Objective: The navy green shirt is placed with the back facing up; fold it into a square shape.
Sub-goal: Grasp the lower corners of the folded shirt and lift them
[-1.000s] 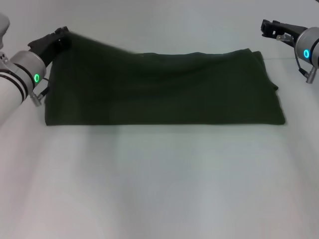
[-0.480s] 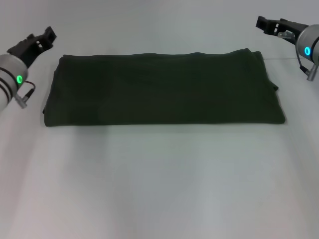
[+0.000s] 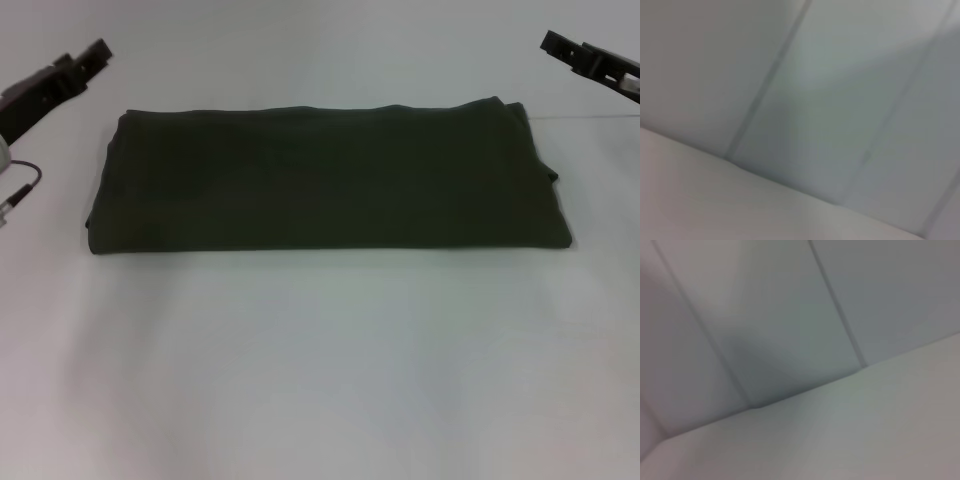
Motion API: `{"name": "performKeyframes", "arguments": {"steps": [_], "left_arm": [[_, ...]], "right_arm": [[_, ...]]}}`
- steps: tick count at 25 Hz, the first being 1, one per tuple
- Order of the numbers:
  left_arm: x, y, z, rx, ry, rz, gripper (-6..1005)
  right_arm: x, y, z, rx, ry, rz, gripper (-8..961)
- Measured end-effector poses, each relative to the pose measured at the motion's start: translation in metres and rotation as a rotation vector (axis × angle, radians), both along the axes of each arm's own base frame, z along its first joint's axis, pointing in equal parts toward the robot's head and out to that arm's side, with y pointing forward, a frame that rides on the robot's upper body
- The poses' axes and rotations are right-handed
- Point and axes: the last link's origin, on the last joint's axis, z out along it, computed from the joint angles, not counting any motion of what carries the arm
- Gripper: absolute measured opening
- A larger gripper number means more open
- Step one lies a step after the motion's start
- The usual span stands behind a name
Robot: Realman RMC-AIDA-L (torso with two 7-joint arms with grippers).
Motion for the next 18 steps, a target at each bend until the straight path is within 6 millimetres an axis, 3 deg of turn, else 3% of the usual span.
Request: {"name": "performKeyframes", "arguments": {"steps": [3, 8, 13, 18], "left_arm": [[0.002, -0.012, -0.001, -0.085, -0.007, -0.056, 606], [-0.002, -0.031, 0.000, -0.223, 0.019, -0.096, 612], [-0.019, -0.040, 0.008, -0.321, 0.019, 0.013, 618], [-0.029, -0.044, 0.009, -0.405, -0.017, 0.128, 651]], "right_arm": [[0.012, -0.022, 0.007, -0.049, 0.044, 0.076, 667], [0.028, -0.043, 0.018, -0.095, 0.061, 0.104, 682], [0.040, -0.058, 0.021, -0.153, 0.062, 0.101, 697], [0.044, -0.061, 0.018, -0.179, 0.036, 0.090, 711]]}}
